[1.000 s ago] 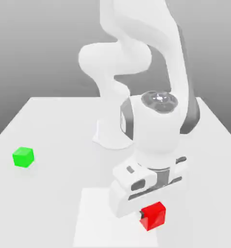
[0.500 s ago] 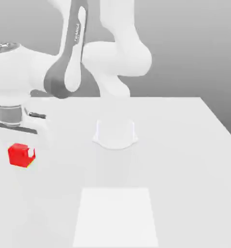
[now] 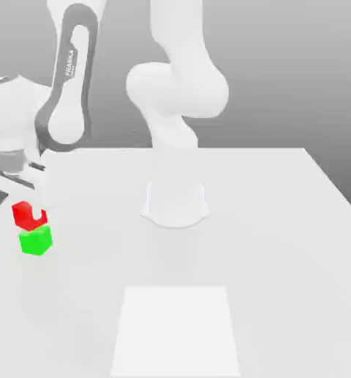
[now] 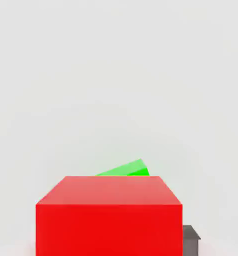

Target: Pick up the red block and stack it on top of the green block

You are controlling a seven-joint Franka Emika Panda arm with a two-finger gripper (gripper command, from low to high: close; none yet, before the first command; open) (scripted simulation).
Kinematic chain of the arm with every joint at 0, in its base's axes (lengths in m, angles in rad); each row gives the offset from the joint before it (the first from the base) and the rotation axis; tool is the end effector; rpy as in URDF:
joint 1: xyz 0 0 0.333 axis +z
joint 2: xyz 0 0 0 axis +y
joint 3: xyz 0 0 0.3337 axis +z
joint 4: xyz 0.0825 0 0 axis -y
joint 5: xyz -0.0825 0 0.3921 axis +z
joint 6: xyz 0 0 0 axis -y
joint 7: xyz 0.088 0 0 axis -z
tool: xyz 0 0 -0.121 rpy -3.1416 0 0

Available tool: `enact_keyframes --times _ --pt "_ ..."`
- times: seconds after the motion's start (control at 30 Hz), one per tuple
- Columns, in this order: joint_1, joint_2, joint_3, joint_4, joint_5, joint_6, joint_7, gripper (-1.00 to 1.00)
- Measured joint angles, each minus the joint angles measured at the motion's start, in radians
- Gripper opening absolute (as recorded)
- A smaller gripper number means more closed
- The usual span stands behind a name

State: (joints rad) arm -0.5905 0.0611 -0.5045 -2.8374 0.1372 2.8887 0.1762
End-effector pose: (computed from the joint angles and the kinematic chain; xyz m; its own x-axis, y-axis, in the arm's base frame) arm 0.1566 -0.3295 0.1814 0.1667 -0.9860 -0.0014 -0.9860 -0.1667 -0.0045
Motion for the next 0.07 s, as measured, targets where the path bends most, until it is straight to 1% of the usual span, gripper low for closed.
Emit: enact_keyframes --times 0.03,0.07 --pt "-0.008 0.018 0.014 0.0 0.031 0.014 -0.022 1.0" --pt "-0.008 0.018 0.014 0.0 0.031 0.014 -0.022 1.0"
